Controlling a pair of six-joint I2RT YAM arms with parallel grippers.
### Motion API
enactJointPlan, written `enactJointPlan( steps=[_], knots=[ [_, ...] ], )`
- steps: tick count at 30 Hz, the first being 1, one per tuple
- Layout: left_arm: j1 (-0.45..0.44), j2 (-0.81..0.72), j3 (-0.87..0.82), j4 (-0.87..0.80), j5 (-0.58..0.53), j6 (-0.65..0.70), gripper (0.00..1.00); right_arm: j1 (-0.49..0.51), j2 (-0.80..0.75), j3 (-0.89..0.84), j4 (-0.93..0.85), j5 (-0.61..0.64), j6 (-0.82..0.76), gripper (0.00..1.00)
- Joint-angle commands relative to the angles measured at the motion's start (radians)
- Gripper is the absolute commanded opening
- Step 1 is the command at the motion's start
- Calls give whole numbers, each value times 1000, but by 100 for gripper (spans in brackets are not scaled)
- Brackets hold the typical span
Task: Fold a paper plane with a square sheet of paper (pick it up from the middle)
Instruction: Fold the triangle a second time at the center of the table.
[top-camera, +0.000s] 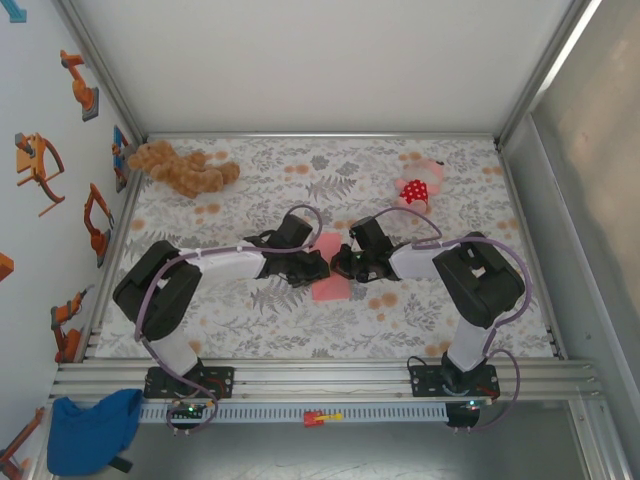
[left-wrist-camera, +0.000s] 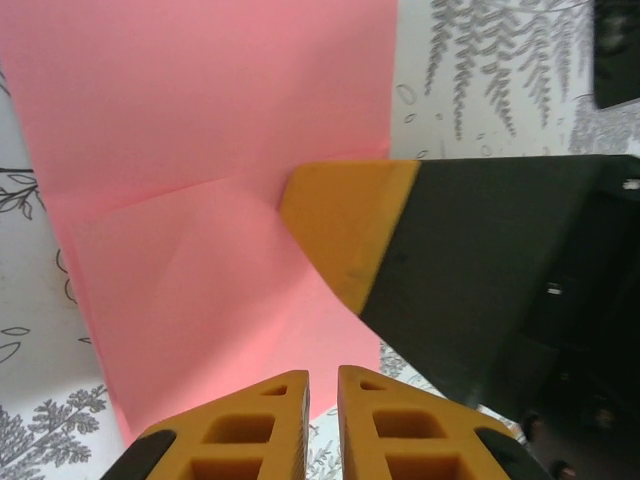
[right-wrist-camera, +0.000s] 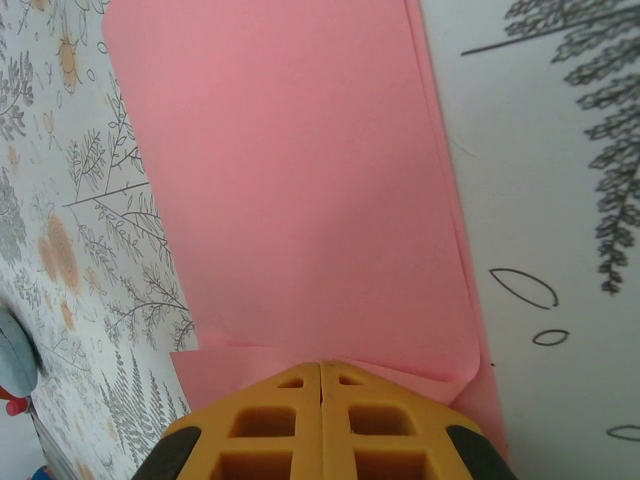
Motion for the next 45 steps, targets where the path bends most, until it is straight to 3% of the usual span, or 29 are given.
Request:
enactJointPlan(
  steps=[1,24,45],
  knots=[
    [-2,38,16,-12,51,29,16,-1,67,-53,-170,121,14,0],
    [-27,59,69,-118,50,145,6,-1,112,-25,-224,123,23,0],
    [-24,82,78,-233,-46,202,4,-1,119,-16,-233,121,17,0]
  ],
)
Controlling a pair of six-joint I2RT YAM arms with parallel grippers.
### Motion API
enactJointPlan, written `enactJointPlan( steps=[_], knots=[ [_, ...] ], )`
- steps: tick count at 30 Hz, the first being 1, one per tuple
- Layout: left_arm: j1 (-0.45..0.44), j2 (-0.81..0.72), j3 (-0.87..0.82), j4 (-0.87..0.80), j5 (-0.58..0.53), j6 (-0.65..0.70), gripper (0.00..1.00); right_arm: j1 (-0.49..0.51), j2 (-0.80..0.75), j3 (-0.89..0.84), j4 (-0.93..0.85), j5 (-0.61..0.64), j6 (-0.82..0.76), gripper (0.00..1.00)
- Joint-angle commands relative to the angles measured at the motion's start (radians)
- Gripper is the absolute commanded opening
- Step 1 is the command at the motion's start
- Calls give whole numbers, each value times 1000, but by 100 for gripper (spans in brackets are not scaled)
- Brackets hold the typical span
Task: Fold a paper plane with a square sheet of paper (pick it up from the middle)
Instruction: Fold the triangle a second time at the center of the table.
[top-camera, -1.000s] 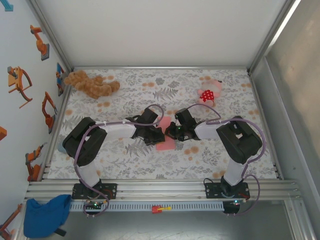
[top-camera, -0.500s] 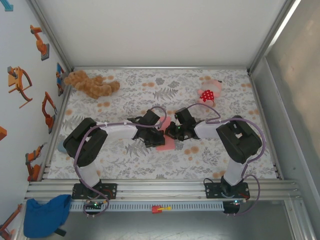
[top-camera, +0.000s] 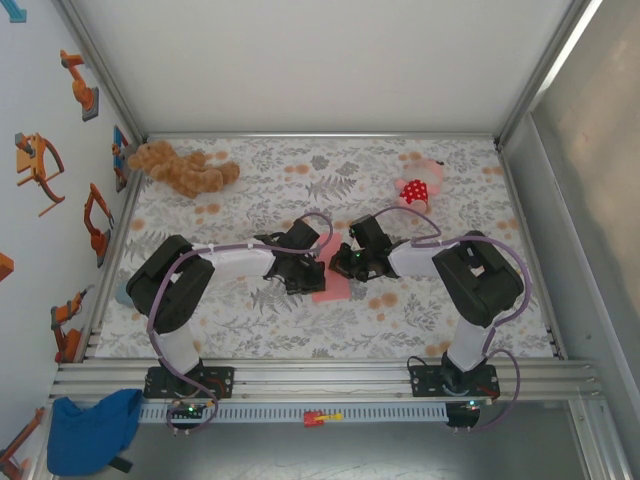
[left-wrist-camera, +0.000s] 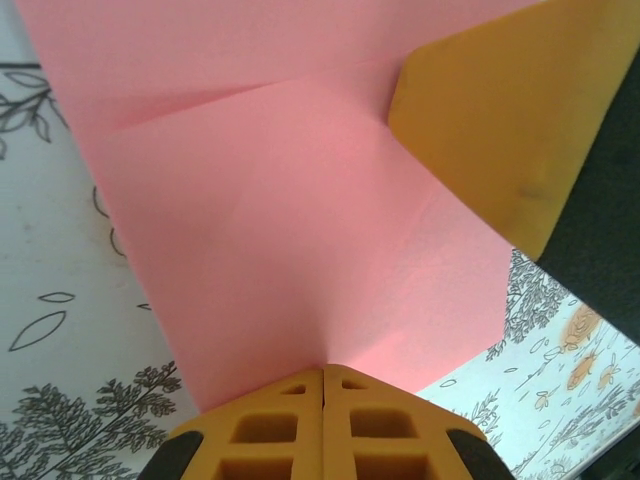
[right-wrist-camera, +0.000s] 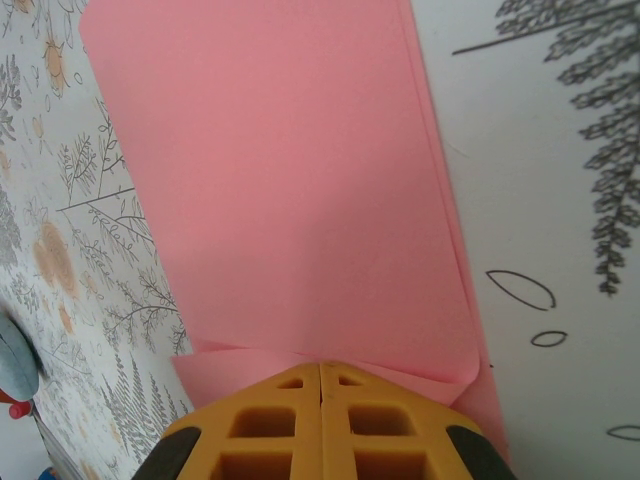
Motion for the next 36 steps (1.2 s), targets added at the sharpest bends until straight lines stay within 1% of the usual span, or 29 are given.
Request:
enactJointPlan(
  steps=[1,11,17,23,26,29,32,36],
  knots=[
    [3,19,21,-62,-22,42,4,-1,106,-44,-187,127,9,0],
    [6,27,0,-100,-28,70,2,-1,112,-47,-194,130,6,0],
    [11,4,-55,-98,-10,72,2,-1,117,-48,-200,136,-1,0],
    [15,-70,-140,-95,16,49,2,-1,115,-46,-205,139,-4,0],
    [13,-148,-144,-131,-1,38,2,-2,111,-45,-209,138,-8,0],
    [13,-216,-106,-151,-46,32,2,-3,108,-45,-207,140,-7,0],
    [13,-216,-79,-93,-56,-3,3,-3,109,-42,-206,141,-6,0],
    [13,-169,-78,14,-59,-56,3,-3,106,-41,-204,141,-4,0]
  ],
)
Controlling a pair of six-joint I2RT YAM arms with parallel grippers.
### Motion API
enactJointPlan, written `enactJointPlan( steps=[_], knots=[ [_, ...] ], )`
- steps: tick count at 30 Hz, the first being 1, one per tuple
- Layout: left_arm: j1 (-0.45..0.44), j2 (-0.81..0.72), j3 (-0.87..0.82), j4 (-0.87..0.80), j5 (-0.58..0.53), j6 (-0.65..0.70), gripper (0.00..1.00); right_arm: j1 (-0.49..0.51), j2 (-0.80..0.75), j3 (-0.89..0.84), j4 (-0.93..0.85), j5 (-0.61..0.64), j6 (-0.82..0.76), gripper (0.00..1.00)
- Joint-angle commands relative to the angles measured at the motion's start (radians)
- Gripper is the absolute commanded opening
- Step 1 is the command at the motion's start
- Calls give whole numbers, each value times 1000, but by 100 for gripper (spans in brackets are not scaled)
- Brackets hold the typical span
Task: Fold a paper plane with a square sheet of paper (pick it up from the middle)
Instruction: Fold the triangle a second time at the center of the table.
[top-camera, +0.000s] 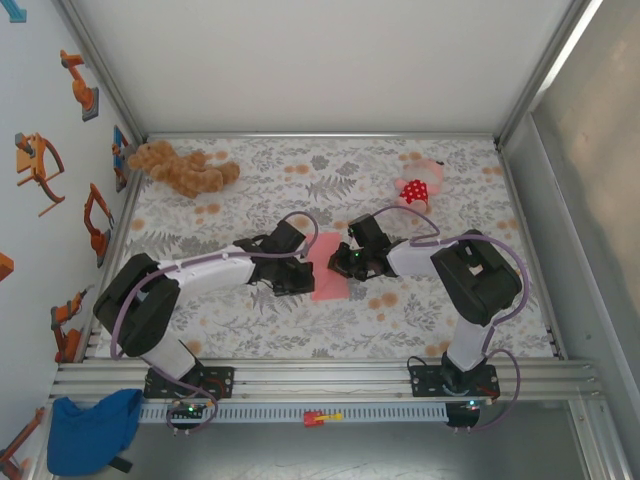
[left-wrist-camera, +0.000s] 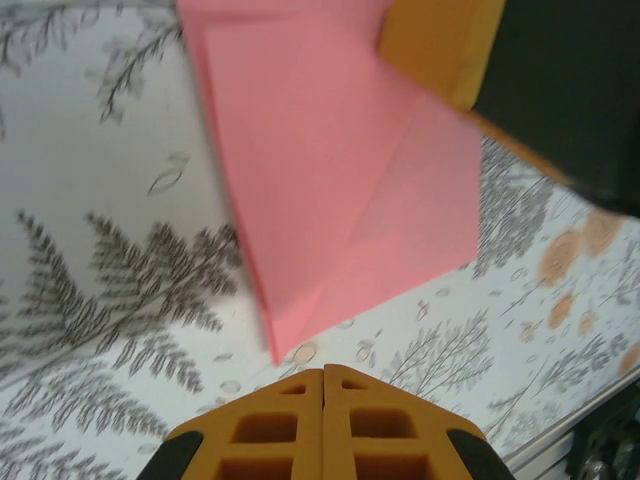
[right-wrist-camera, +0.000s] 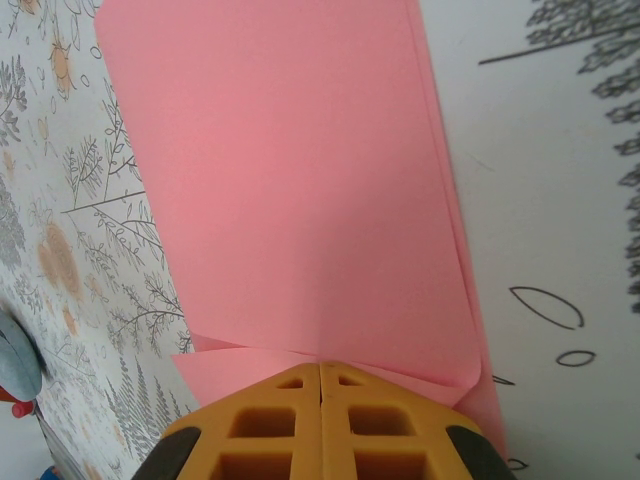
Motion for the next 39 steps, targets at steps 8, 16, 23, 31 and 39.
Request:
enactJointPlan(
  steps=[8,16,23,31,39],
  knots=[
    [9,117,41,88,-51,-83,3,-2,91,-50,-204,138,-8,0],
    [19,169,39,31,-53,-96,2,-3,58,-40,-181,119,-35,0],
    [24,191,18,-9,-40,-97,0,-19,-37,135,-298,45,-182,1],
    [25,183,12,3,-31,-98,0,-9,-105,78,-202,-56,-179,1],
    [27,180,12,6,-29,-98,0,49,-62,62,-153,-77,-162,0]
  ],
)
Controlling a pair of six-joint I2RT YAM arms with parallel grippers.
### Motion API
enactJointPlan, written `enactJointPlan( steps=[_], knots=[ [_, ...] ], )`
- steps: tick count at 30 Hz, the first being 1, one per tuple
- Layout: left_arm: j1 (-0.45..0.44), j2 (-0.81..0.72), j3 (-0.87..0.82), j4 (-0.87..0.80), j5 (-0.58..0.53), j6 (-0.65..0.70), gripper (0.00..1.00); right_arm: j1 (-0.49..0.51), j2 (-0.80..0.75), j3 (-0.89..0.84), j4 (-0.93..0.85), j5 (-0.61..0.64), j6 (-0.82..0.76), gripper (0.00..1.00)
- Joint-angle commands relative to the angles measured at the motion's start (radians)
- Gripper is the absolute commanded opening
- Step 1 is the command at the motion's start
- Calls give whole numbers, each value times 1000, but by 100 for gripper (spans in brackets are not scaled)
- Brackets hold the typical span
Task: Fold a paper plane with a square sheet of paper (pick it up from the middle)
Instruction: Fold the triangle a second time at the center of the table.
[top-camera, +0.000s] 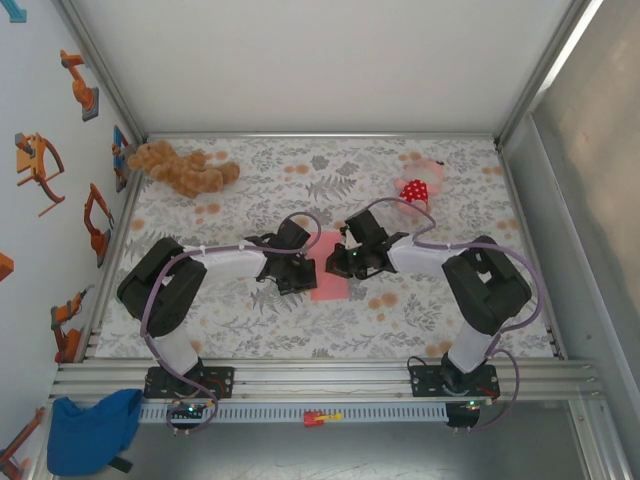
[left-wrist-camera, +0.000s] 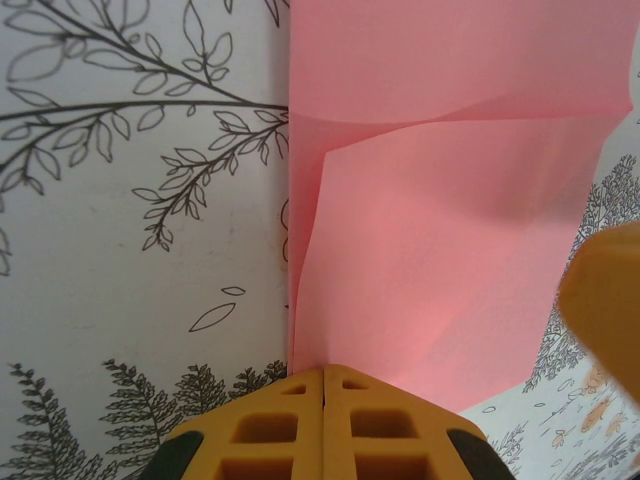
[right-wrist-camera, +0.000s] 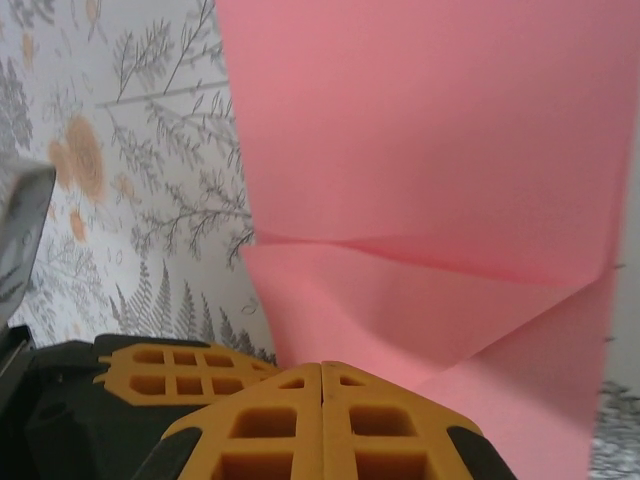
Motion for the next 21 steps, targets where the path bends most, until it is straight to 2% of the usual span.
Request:
enactJointPlan(
  steps=[1,21],
  knots=[
    [3,26,-21,-60,-7,-13,0,16,27,-9,47,-26,2,0],
    [5,28,-25,-76,-7,-23,0,48,95,-26,75,-34,-10,0]
  ],
)
